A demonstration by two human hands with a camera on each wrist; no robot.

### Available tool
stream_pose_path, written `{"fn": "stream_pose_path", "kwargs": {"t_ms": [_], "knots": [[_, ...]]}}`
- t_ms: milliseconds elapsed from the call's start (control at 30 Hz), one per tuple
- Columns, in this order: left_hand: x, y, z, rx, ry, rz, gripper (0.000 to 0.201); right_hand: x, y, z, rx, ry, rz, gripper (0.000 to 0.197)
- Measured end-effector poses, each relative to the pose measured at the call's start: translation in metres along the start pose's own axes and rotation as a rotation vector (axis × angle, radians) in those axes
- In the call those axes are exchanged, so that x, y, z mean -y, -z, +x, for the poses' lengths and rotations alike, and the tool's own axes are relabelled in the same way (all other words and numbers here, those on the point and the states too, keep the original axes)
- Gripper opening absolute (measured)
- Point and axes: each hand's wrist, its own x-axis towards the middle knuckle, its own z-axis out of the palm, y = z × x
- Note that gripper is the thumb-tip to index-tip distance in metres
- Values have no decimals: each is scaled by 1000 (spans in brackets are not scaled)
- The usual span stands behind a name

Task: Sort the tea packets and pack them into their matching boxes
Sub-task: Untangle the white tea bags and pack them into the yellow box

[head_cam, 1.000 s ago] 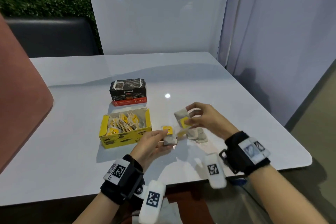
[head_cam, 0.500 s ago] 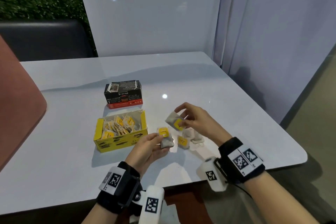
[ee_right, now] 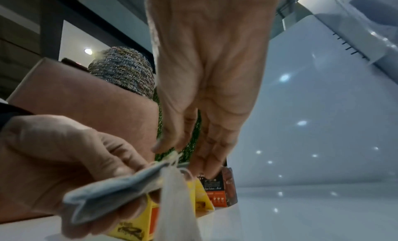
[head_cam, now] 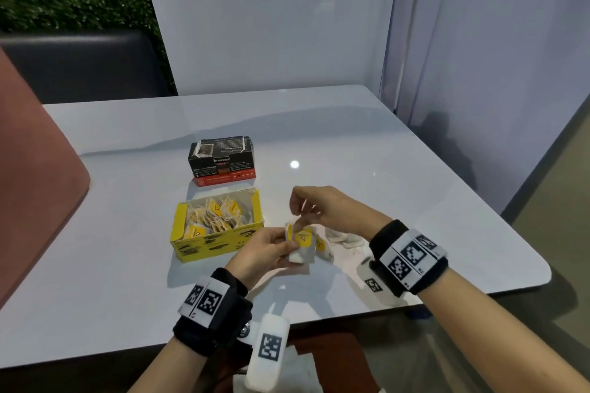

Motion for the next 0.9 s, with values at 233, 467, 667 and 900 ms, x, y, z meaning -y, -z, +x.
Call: {"fn": "stream_pose_path", "kwargs": {"t_ms": [233, 467, 667, 900], "knots": [[7, 1, 1, -40, 46, -19, 20, -15, -25, -37, 169, -275, -373, 54], [-1, -9, 0, -52, -2, 44, 23, -13, -33, -37, 77, -241, -500, 24], [-4, 0, -4, -114, -34, 184, 17, -21, 6, -44, -67, -403, 64, 8], [-7, -5, -9, -117, -37, 173, 17, -11, -11, -49, -70, -516, 1124, 13]]}}
